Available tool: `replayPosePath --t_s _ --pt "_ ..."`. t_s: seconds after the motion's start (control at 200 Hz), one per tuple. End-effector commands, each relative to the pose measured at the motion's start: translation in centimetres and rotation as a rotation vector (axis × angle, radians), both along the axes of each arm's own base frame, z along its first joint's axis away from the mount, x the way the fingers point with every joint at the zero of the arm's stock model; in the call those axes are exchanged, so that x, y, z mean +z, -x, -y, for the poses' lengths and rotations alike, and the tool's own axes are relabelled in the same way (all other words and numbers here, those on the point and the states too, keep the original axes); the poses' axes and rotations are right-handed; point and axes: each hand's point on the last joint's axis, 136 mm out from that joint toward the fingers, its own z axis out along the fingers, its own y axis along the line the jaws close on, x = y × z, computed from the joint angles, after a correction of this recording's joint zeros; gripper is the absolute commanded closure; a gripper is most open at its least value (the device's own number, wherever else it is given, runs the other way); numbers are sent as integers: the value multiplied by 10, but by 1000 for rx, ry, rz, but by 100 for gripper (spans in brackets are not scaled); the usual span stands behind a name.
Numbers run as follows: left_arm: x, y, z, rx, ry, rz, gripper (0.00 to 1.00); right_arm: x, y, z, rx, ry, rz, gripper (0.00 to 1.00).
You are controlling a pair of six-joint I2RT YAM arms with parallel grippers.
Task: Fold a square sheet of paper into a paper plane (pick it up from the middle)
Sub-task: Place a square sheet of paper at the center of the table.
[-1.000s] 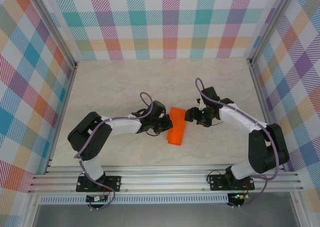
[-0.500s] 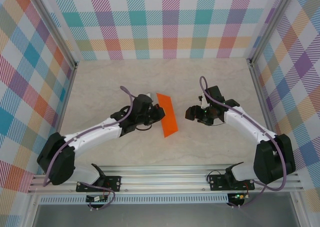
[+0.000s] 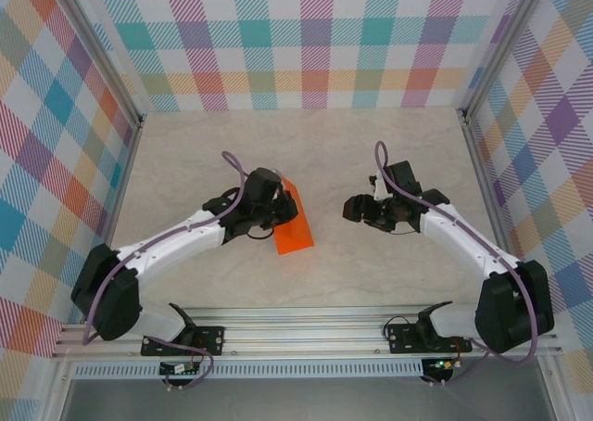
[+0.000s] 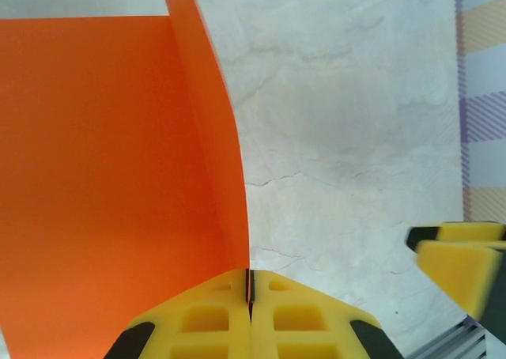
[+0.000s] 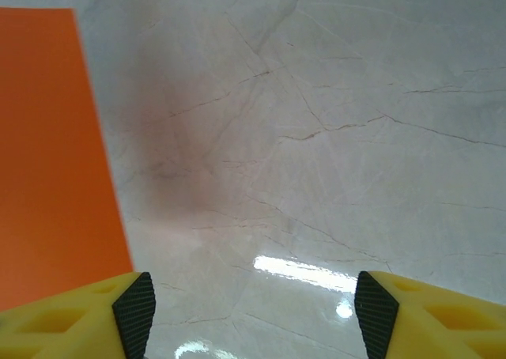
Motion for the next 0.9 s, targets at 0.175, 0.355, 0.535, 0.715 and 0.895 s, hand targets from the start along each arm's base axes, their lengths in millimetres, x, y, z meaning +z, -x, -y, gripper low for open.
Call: replayPosePath --t_s 0.175,0.355,0.535,0.715,0.895 --pt "-47 -13 27 -73 0 -67 100 8 13 -14 91 -110 104 18" --pt "-75 -8 27 -35 8 -162 100 4 24 -34 261 -77 245 25" --pt "-80 -6 25 4 6 -204 100 -13 43 -67 408 -8 300 31" --pt "-78 -5 21 29 1 -225 90 -22 57 -101 453 -14 388 33" --pt "-73 -9 21 28 -6 -207 67 -32 60 -108 418 2 412 33"
